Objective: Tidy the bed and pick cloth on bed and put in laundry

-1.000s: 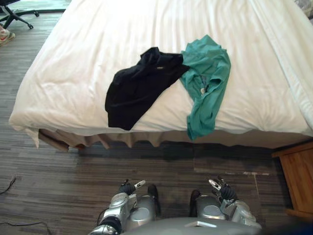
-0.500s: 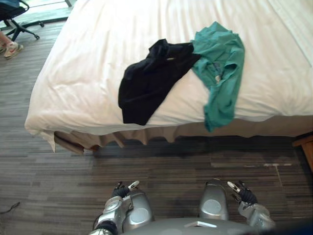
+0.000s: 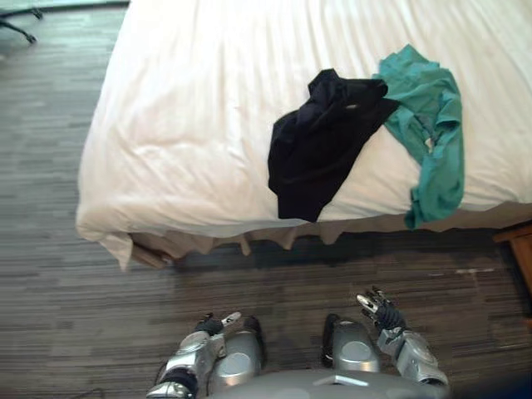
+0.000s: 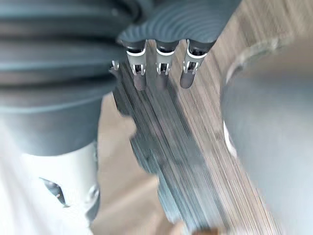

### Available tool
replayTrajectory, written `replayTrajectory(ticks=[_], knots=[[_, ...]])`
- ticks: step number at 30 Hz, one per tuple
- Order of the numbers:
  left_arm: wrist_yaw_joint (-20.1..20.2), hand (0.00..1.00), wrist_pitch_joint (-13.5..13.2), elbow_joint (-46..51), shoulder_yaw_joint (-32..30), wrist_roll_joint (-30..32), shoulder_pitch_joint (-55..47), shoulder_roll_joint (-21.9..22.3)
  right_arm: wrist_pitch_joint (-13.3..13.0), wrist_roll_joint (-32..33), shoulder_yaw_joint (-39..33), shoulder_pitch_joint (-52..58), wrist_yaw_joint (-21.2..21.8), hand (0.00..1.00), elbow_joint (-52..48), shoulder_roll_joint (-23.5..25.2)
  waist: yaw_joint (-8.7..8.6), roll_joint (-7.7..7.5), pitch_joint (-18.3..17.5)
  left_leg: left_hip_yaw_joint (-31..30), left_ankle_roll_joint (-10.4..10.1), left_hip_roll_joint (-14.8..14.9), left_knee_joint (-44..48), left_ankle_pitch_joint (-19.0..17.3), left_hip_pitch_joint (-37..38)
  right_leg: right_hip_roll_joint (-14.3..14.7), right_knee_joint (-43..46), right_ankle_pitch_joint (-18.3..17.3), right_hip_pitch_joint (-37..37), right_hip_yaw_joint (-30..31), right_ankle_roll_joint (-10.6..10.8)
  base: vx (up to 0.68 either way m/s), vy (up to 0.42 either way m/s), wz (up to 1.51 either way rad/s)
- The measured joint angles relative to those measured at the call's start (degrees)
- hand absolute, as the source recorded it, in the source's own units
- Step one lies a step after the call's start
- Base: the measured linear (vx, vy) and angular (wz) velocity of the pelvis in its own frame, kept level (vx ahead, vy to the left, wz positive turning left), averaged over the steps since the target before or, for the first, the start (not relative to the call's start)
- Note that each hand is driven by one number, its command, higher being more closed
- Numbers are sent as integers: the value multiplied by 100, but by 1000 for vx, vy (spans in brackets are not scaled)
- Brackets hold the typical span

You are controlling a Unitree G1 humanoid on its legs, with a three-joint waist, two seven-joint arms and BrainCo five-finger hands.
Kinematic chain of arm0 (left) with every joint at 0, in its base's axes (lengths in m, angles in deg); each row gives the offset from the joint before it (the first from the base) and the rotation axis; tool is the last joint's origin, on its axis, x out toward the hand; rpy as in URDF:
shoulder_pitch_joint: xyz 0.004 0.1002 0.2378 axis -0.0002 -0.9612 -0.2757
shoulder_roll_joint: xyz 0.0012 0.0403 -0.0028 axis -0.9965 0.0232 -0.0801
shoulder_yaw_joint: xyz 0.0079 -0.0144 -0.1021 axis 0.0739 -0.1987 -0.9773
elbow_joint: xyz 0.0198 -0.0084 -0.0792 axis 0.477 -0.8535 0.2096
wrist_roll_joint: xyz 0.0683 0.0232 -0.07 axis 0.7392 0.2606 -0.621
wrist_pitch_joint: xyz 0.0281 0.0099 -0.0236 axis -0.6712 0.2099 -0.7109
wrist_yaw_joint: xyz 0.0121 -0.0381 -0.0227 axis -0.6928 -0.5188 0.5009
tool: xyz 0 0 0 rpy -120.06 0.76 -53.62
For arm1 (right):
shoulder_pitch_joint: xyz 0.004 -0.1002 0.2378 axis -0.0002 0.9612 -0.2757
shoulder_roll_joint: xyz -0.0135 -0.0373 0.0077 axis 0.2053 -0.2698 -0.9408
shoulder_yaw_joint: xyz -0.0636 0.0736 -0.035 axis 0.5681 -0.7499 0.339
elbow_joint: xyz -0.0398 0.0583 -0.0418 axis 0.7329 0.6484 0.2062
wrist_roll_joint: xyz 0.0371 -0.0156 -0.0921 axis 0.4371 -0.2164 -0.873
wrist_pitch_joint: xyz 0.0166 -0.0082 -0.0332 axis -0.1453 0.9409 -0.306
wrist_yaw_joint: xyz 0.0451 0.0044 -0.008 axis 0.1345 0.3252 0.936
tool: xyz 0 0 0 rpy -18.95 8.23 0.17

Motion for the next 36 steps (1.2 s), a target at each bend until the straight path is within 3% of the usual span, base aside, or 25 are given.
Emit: replayTrajectory(ticks=[2,5,6,13,18,22,24,26,30,31,34,35,36], knots=[[47,0,25,0,3,-18,-28,-5,39,36,12,-42,-18,0,10,27,27,-44,-64,6,-15,-20,-127,84,46,1,-74,30,34,-2,-11,-3,-4,9],[46,0,106,-1,177,-311,-35,-45,47,47,13,-157,-119,0,178,26,29,-71,-113,48,-47,-10,-575,415,76,77,-445,343,25,10,-40,-46,-5,4],[-62,0,219,-22,204,-506,-262,7,54,150,193,160,-215,0,339,81,161,-15,-467,183,-128,-51,-2208,1324,833,425,-1368,794,404,106,-137,0,0,0],[-67,0,214,-21,201,-447,-256,-13,124,155,190,154,-215,0,339,81,145,-9,-464,196,-130,-43,-2186,1323,837,436,-1380,794,408,117,-138,0,0,0],[-82,0,31,-28,146,-206,-323,-4,553,222,-129,154,-111,0,342,63,144,67,-476,391,-186,11,-2182,1285,973,513,-1382,819,448,329,-177,-11,-2,-20],[-71,0,-442,-135,-22,-170,-433,92,742,350,-267,168,-98,0,355,45,93,113,-493,469,-213,87,-2180,1266,1058,589,-1413,830,497,394,-215,-39,-23,-14],[-109,0,-895,-127,-43,-235,-520,183,861,607,-313,225,-94,0,395,7,92,118,-494,476,-227,137,-2166,1257,1072,627,-1385,789,507,386,-256,-24,-34,-1],[-202,0,-1018,-125,-46,-304,-539,204,860,765,-367,263,-95,0,395,14,96,115,-494,496,-260,196,-1981,1155,1010,636,-1304,733,485,391,-274,-14,-33,-3],[-245,0,-965,-67,-88,-406,-546,252,856,1062,-373,330,-98,0,378,-12,135,148,-506,636,-418,465,-1061,622,738,670,-911,450,333,580,-320,22,-53,-28],[-288,0,-899,-9,-164,-407,-600,253,858,1118,-341,333,-86,0,384,-27,168,185,-530,799,-629,676,-386,412,562,774,-793,336,225,748,-454,68,-75,-49],[-289,0,-818,11,-329,-516,-581,257,866,1148,-351,385,7,0,458,-65,145,163,-534,826,-694,955,983,505,47,837,-750,306,241,996,-525,65,-126,-59],[-278,0,-747,9,-366,-667,-575,237,868,1161,-327,394,64,0,461,-103,167,175,-495,775,-728,973,1419,426,-146,871,-740,327,311,1173,-572,110,-55,-71],[-209,0,-677,8,-374,-895,-566,293,869,1162,-315,395,85,0,462,-215,126,269,-464,750,-697,749,1262,82,-152,843,-721,280,380,1369,-680,124,-37,-68]])
